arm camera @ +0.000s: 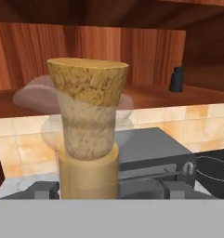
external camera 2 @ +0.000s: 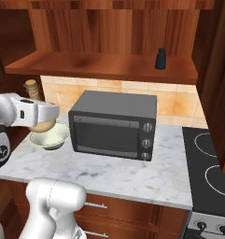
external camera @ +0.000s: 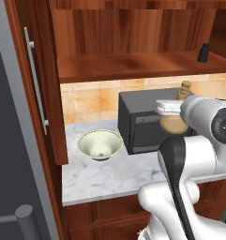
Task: Retrieve the bottle and the shaker from the cabinet and place them next to the mixing bowl on the counter. Then add garlic from the fridge to the mixing bowl.
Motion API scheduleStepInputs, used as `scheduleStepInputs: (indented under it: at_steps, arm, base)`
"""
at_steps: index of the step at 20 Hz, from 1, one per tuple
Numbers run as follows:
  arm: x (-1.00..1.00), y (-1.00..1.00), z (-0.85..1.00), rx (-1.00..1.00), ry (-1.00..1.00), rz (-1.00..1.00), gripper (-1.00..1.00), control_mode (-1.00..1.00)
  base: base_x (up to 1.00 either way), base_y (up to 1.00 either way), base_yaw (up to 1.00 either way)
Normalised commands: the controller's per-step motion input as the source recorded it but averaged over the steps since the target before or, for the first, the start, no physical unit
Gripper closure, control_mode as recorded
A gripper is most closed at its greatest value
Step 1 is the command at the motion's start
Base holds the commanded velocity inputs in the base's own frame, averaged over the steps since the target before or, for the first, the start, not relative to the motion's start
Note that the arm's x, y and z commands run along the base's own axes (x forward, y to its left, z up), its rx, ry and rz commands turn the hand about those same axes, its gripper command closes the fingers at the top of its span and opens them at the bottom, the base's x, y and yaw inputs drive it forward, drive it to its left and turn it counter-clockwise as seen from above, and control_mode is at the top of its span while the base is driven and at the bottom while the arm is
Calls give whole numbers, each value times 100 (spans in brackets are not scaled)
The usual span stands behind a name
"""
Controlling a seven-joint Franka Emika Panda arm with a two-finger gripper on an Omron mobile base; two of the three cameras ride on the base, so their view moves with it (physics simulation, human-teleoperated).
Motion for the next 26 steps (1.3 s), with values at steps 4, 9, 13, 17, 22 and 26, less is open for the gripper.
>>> scheduleStepInputs:
  at_steps: [4,9,13,17,22,26]
  arm:
    - [0,4,-99,0,-4,0,100,-100]
    - [0,13,-98,-1,-12,0,100,-100]
    - [0,29,-98,-1,-15,0,100,-100]
    - [0,31,-100,0,-17,0,100,-100]
    - [3,28,-100,0,-23,0,100,-100]
    - [11,22,-100,-6,-28,0,100,-100]
  base:
    - [0,0,0]
    - [0,0,0]
    - [0,0,0]
    - [0,0,0]
    - [0,0,0]
    - [0,0,0]
